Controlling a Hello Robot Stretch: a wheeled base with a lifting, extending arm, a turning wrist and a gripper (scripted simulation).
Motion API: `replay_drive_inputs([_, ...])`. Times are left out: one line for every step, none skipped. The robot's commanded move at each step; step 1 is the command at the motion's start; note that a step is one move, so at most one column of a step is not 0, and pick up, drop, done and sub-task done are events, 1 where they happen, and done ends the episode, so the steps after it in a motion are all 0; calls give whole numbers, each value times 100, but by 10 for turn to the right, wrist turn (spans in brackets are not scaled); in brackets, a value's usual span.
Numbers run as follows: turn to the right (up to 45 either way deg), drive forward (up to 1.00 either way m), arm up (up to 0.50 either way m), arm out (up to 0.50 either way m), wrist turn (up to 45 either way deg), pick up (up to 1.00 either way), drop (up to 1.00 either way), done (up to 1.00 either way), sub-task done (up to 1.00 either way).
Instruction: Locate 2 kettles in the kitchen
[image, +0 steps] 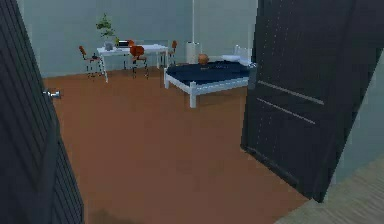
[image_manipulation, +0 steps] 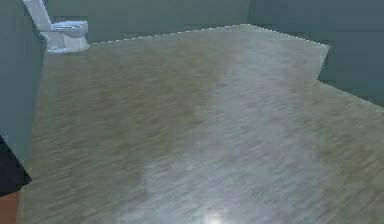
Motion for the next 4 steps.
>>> replay_drive_inputs([-300,0,0,0,0,0,0,0,0])
replay_drive_inputs([0,5,0,0,0,0,0,0,0])
replay_drive_inputs([270,0,0,0,0,0,0,0,0])
replay_drive_inputs([0,100,0,0,0,0,0,0,0])
